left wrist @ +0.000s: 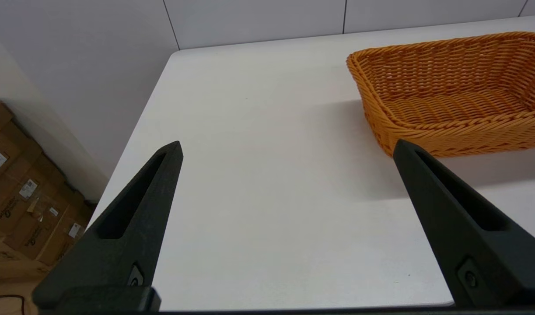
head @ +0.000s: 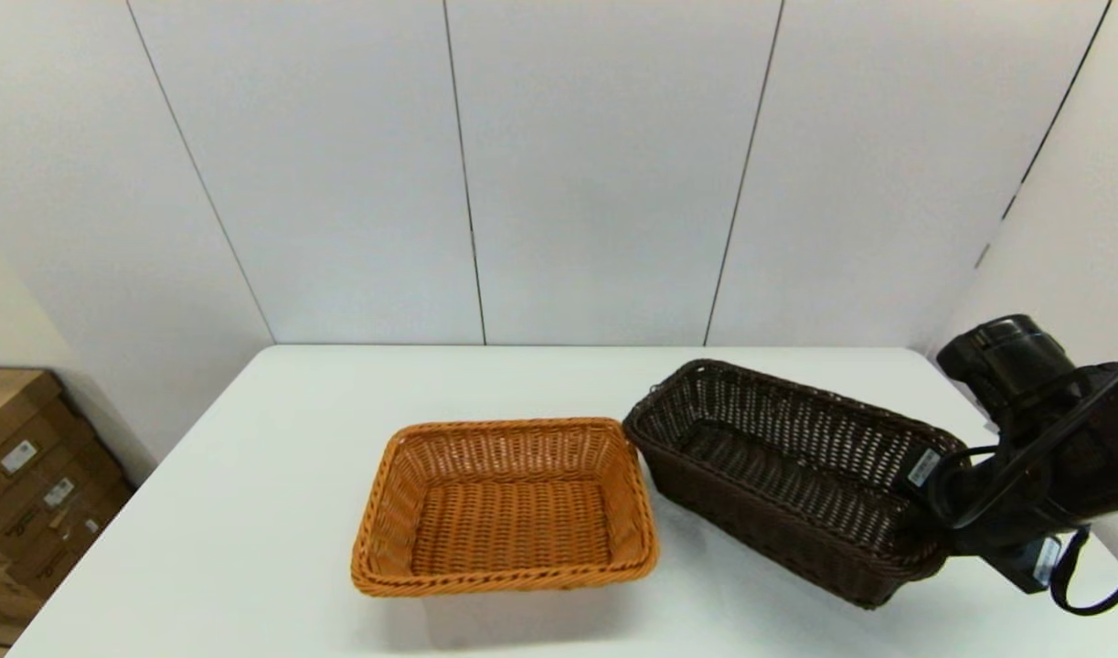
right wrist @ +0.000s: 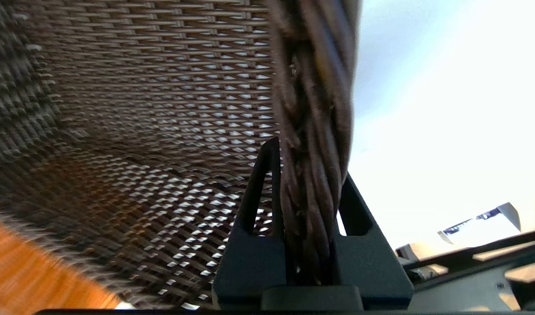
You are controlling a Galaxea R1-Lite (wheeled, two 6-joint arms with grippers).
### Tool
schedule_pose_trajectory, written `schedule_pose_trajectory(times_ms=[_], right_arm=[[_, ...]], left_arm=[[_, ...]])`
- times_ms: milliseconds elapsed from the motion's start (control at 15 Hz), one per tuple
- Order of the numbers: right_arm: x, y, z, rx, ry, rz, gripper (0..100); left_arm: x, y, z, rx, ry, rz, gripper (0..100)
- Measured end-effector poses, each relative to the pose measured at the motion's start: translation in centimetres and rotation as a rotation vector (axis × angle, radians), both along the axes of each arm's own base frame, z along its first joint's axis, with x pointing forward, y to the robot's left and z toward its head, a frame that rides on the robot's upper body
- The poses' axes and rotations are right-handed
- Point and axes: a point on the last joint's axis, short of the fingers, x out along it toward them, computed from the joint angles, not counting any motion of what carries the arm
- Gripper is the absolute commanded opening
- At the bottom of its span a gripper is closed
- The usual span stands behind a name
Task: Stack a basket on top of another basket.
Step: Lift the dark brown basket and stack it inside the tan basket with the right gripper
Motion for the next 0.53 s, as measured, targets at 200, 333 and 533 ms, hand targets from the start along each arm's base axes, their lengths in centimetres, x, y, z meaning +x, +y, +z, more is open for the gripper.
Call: schedule_pose_trajectory(times_ms=[200,333,533], right_arm=[[-0.2,-0.2,2.6,0.008,-0.041,0.006,0],[0.1,-0.5,3.3,0.011,-0.067,-0.009,0],[0.7,-0.9,5.1,0.017,-0.106,-0.020,0]], left_arm=[[0.0,0.0,0.0,0.000,0.000,0.000,100],[0.0,0.0,0.0,0.000,0.000,0.000,100],[0.0,0.0,0.0,0.000,0.001,0.000,100]])
